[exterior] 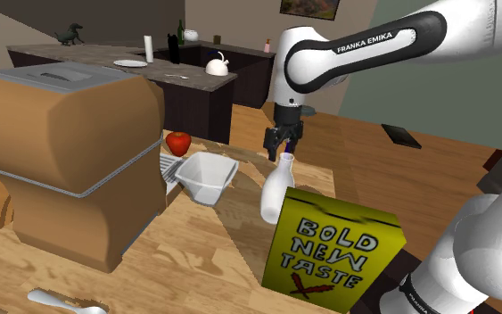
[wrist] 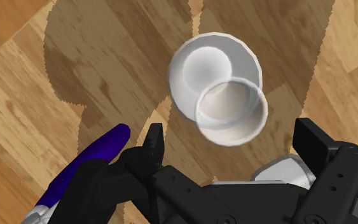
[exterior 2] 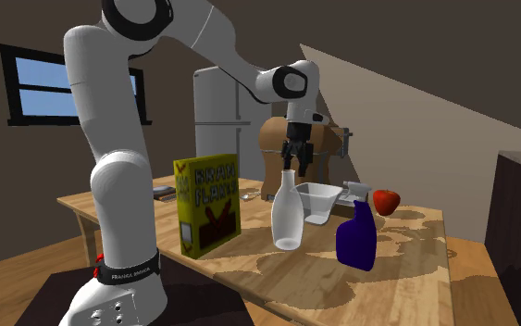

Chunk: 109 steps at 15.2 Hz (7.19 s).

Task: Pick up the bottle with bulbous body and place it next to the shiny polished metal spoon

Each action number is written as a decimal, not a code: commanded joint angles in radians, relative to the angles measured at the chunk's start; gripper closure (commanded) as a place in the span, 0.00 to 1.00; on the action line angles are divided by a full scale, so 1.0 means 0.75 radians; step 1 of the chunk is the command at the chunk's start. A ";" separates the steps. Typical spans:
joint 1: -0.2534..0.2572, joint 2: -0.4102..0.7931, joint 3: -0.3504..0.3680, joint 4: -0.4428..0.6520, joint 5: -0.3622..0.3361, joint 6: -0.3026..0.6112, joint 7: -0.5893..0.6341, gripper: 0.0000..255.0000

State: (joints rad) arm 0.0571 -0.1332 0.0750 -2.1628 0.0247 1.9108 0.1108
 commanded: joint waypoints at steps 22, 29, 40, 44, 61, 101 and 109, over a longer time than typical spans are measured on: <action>0.001 0.020 0.002 -0.061 -0.001 0.082 0.002 1.00; 0.001 -0.020 0.000 0.025 0.001 -0.044 0.001 1.00; 0.000 -0.053 -0.002 0.189 0.001 -0.241 0.002 1.00; -0.001 -0.056 -0.003 0.257 0.001 -0.312 0.003 1.00; -0.002 -0.018 -0.004 0.605 -0.002 -0.622 0.009 1.00; 0.234 0.197 0.243 0.858 0.034 -0.645 0.498 1.00; 0.353 0.355 0.342 0.857 0.003 -0.482 0.708 1.00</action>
State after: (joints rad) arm 0.3085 0.1105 0.3218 -1.5316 0.0327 1.5373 0.6183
